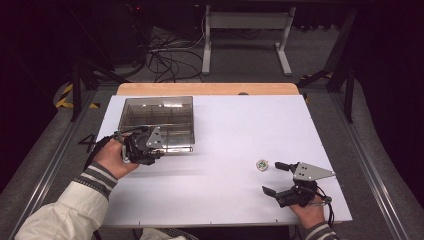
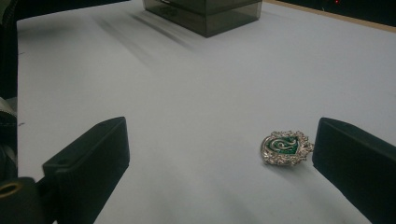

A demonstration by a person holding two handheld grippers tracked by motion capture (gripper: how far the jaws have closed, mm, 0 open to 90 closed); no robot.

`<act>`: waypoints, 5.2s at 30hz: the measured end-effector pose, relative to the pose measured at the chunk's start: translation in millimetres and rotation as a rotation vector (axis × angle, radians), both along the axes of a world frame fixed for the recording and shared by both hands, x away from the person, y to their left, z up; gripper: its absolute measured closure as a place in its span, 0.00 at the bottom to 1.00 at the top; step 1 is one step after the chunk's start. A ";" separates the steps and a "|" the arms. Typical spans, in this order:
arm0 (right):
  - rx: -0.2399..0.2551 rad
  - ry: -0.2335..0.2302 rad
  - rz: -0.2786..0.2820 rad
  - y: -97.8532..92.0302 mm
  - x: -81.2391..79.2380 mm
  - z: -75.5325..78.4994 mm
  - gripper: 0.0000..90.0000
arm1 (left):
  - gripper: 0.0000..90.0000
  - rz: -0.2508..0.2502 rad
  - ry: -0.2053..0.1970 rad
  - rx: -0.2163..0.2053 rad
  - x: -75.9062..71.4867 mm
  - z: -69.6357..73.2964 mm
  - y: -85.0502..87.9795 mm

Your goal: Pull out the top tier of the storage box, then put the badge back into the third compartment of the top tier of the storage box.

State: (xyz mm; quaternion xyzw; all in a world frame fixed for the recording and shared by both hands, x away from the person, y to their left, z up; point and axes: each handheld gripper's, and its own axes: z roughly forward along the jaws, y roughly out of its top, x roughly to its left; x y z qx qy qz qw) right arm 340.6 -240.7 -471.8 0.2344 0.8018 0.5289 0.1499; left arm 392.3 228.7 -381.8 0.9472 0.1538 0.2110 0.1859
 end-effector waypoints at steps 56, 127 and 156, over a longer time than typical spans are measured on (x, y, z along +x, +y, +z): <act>-0.035 0.022 -0.091 -11.5 -0.9 0.4 0.06 | 0.13 0.013 0.015 -0.543 3.7 40.9 -74.3; -0.019 0.029 -0.076 -19.7 -0.4 0.6 0.06 | 0.14 -0.020 0.145 -0.593 23.9 -49.7 -231.7; -0.014 0.032 -0.071 -20.3 -0.6 0.6 0.06 | 0.25 0.017 0.198 -0.521 30.2 -88.8 -272.2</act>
